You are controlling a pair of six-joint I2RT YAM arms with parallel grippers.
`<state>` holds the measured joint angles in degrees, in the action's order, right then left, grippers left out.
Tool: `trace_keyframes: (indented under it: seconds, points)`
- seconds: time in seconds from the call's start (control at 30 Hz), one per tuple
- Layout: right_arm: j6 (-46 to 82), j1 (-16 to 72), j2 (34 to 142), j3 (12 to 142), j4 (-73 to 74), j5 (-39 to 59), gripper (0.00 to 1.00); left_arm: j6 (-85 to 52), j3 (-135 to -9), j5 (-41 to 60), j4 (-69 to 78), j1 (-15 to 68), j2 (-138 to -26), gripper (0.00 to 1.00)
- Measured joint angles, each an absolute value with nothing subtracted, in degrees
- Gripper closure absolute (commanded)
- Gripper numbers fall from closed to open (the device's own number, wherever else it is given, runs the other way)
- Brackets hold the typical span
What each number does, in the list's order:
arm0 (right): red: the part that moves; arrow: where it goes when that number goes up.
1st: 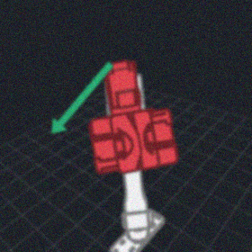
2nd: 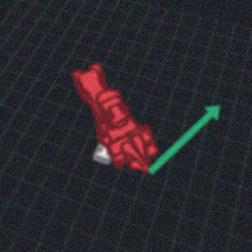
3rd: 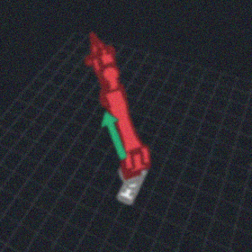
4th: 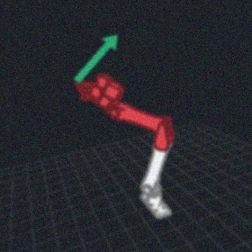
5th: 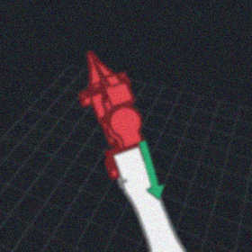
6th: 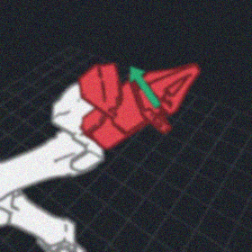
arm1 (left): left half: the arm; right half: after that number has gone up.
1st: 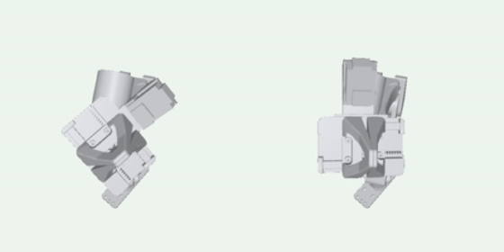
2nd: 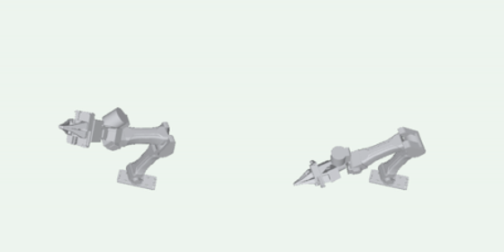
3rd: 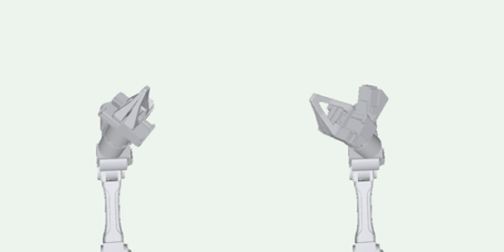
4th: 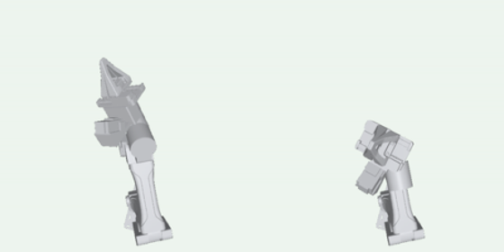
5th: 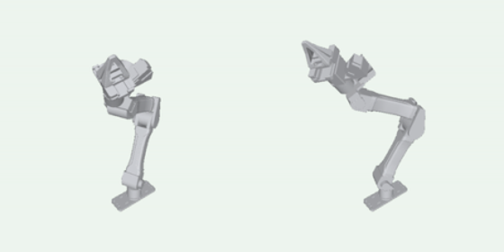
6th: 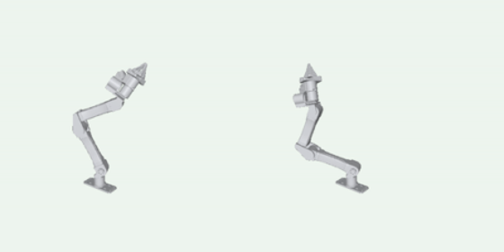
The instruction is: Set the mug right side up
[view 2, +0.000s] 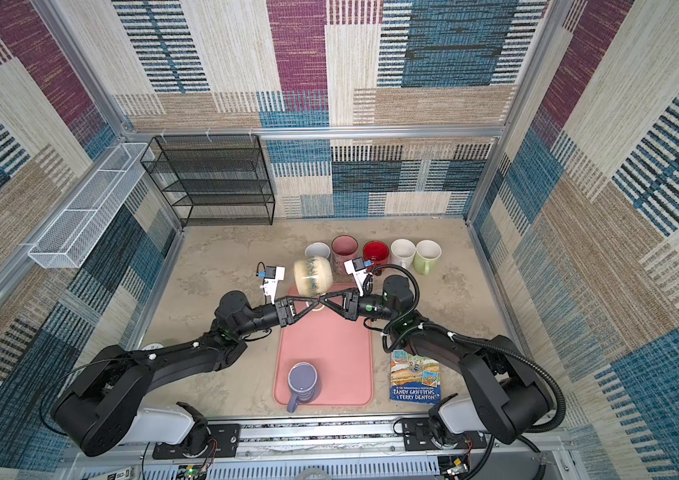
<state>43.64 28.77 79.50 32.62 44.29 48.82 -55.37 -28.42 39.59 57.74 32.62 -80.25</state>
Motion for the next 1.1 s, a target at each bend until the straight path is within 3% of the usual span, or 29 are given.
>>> trace_keyframes:
  seconds: [0.27,0.43,0.63,1.1]
  points:
    - [43.33,28.8,78.91,32.49,43.29,48.62,0.97,-55.35,-27.99,39.22,58.28,32.67,-80.34,1.0]
    - [40.38,29.17,77.8,33.47,38.83,48.82,0.68,-54.61,-26.48,38.15,56.23,32.49,-77.43,1.0]
    - [35.92,28.91,76.51,33.91,34.72,47.81,0.44,-53.21,-24.56,32.18,47.83,30.87,-73.82,1.0]
    - [29.21,28.91,74.63,34.61,25.06,41.87,0.39,-47.03,-26.2,22.09,23.49,28.88,-65.14,1.0]
